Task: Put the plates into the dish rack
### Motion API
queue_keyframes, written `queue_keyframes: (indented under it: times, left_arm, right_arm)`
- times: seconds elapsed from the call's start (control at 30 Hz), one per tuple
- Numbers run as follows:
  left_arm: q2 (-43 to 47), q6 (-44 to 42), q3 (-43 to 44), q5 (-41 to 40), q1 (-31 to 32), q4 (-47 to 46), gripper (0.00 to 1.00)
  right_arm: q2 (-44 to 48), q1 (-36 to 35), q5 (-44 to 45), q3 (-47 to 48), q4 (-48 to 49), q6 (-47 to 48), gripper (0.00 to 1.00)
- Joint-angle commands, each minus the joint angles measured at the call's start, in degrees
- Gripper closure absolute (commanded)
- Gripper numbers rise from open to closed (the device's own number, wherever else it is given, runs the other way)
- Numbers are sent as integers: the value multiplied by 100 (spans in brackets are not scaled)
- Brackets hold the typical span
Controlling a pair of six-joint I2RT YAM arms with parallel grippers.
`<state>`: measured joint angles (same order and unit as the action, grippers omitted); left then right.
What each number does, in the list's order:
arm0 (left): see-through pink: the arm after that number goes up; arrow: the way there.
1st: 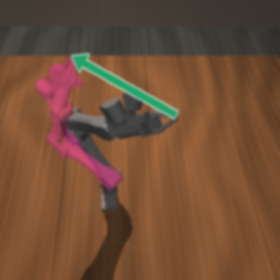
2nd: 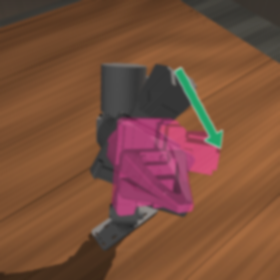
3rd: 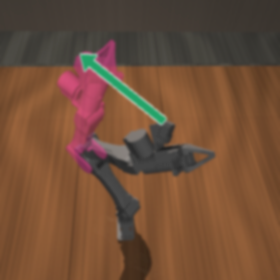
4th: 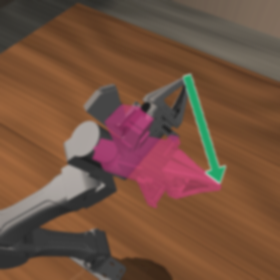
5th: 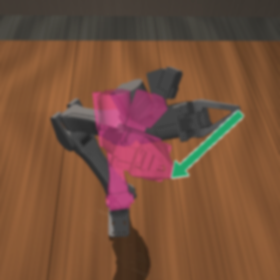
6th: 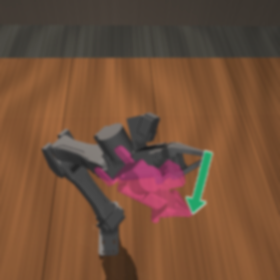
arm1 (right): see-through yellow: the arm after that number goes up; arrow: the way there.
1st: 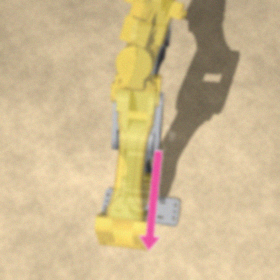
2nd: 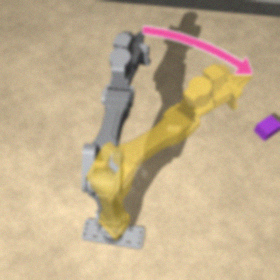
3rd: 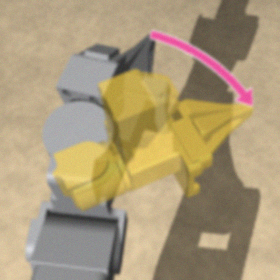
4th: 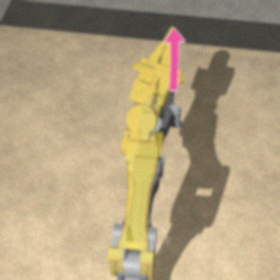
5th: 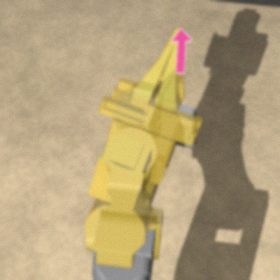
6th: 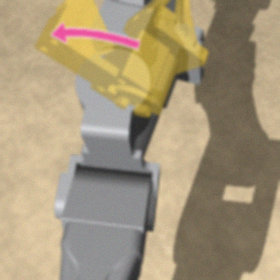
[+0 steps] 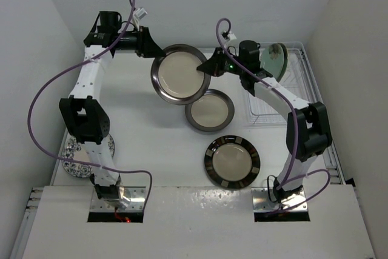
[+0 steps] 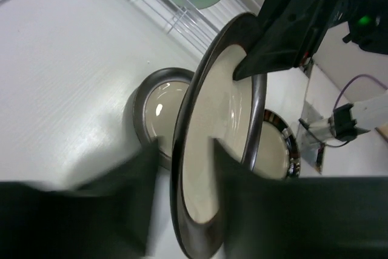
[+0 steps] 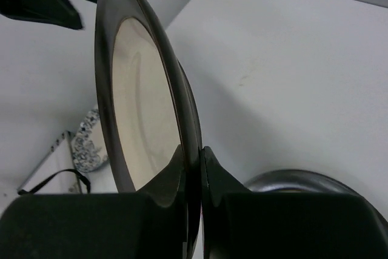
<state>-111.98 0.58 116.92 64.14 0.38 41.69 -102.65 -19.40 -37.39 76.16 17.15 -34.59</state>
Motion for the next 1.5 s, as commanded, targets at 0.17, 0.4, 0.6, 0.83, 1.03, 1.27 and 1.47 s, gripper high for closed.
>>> queue_keyframes:
  times: [0.17, 0.4, 0.6, 0.83, 1.03, 1.27, 1.47]
  left_arm:
    - [467, 302, 313, -226, -73, -311, 0]
    - [466, 355, 112, -815, -512, -311, 0]
    - [572, 355, -213, -868, -767, -311, 0]
    - [572, 355, -328, -868, -768, -311, 0]
    - [520, 355, -381, -868, -768, -311, 0]
    - [572, 355, -556, -868, -715, -311, 0]
    - [625, 302, -618, -921, -715, -311, 0]
  right_arm:
    - [992, 540, 293, 583, -482, 629, 100]
    - [1317, 1648, 600, 1620, -1124, 672, 100]
    - [1730, 2475, 3436, 2192, -1862, 2059, 100]
    - [1977, 2731, 5504, 1622, -1005, 4245, 100]
    - [1714, 2722, 6023, 1130, -451, 5275, 100]
    - [1257, 2748, 5998, 821, -114, 5235, 100]
    - [1054, 2740, 5708, 795, -282, 4620, 100]
